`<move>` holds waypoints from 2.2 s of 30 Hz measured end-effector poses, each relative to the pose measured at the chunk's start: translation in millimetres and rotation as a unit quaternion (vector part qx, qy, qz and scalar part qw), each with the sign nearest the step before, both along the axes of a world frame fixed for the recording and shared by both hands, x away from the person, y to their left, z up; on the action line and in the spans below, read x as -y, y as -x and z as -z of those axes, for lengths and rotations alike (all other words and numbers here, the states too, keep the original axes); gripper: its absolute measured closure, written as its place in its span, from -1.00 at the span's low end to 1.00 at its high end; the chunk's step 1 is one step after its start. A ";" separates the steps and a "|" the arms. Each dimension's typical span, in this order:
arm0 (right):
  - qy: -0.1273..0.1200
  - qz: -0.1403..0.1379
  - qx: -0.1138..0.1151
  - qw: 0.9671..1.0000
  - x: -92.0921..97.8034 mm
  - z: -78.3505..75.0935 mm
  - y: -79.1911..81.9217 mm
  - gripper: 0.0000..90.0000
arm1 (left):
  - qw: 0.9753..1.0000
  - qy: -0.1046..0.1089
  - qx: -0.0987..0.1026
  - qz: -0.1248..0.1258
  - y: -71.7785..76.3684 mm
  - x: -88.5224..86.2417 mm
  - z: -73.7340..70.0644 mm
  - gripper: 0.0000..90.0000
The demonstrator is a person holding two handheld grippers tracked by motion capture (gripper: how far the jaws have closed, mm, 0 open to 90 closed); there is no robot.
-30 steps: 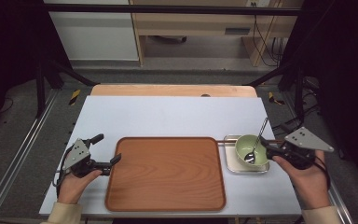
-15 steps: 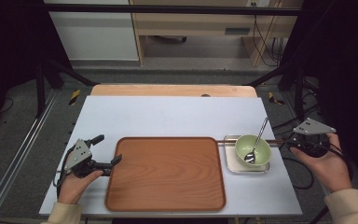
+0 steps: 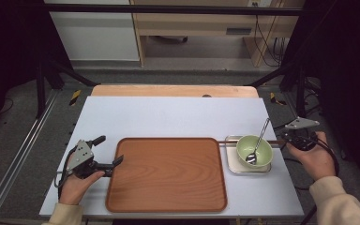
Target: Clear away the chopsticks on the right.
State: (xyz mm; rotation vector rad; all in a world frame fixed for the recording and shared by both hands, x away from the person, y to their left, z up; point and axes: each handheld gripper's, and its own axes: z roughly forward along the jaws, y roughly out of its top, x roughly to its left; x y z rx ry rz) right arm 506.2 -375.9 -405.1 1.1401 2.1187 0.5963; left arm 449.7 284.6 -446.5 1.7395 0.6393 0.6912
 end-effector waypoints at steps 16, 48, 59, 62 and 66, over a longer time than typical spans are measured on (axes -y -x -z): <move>-0.039 0.040 -0.038 0.998 3.4 36.1 -35.9 1.00 | 1.000 0.006 0.001 -0.003 -0.3 -2.7 0.2 -0.96; -0.032 0.003 -0.091 0.995 -4.1 43.9 -30.5 1.00 | 1.000 0.004 -0.001 -0.004 -0.4 -3.9 0.4 -0.95; -0.042 -0.013 -0.100 0.994 -5.9 44.7 -17.0 1.00 | 1.000 0.001 -0.001 -0.003 -0.3 -4.1 -0.1 -0.95; -0.043 -0.017 -0.097 0.994 -6.0 42.5 -14.9 1.00 | 1.000 0.003 -0.001 -0.003 -0.2 -3.6 0.0 -0.95; -0.047 -0.018 -0.097 0.994 -6.9 41.1 -12.7 1.00 | 1.000 0.003 -0.001 -0.002 -0.1 -3.4 0.0 -0.95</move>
